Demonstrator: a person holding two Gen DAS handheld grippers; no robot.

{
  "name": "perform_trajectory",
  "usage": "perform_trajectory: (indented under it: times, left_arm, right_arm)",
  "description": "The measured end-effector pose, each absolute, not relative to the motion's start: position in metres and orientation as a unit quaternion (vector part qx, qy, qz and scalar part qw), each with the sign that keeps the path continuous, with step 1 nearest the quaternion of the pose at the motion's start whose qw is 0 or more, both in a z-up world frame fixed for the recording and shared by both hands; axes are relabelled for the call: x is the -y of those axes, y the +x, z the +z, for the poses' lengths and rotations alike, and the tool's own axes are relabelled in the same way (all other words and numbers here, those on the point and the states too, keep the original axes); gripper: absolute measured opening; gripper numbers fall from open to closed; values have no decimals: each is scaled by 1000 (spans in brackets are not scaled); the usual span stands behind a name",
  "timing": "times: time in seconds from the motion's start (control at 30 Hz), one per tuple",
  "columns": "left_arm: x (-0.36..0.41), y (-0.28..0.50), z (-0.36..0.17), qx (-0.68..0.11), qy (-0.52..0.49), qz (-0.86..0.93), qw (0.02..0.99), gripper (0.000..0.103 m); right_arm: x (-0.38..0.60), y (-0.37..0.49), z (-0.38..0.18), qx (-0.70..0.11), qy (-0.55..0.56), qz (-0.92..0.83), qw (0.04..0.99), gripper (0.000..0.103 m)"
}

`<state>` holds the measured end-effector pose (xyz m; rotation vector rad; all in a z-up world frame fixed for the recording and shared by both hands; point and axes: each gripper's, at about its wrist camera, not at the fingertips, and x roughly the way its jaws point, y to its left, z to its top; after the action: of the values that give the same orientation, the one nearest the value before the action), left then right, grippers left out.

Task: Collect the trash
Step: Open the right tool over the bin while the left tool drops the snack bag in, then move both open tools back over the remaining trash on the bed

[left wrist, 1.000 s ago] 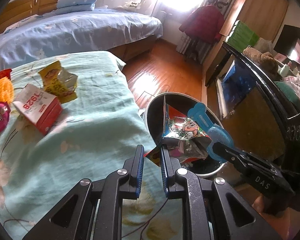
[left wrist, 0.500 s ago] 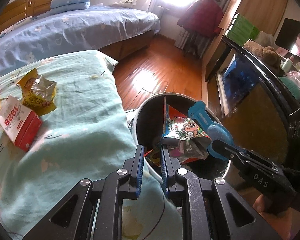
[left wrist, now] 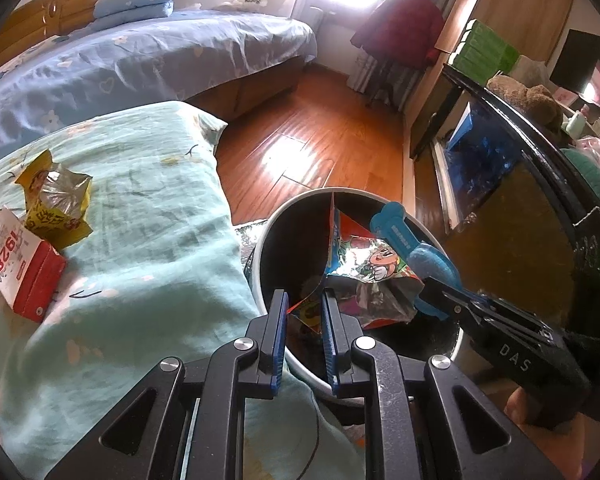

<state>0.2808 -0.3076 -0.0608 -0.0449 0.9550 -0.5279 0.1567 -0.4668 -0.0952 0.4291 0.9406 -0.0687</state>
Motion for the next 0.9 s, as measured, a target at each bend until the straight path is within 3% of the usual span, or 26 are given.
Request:
perform_trajectory:
  times: [0.13, 0.27, 0.4, 0.5, 0.63, 0.9]
  left_arm:
    - [308, 282, -62, -456, -19, -253, 853, 15]
    - [302, 281, -61, -457, -27, -245, 855, 25]
    - [287, 273, -58, -451, -44, -239, 859, 47]
    - [273, 262, -57, -445, -49, -235, 863, 47]
    - [248, 241, -55, -437, -50, -225, 869, 49]
    - [195, 206, -50, -427, -58, -196, 881, 50]
  right_arm:
    - [467, 157, -95, -450, 206, -35, 868, 15]
    - [470, 157, -95, -448, 214, -34, 867, 19]
    - [469, 154, -92, -441, 220, -33, 869, 44]
    - [466, 151, -88, -434, 224, -30, 872, 58]
    - [452, 147, -81, -424, 221, -15, 878, 65]
    - [407, 145, -72, -419, 207, 26, 884, 65]
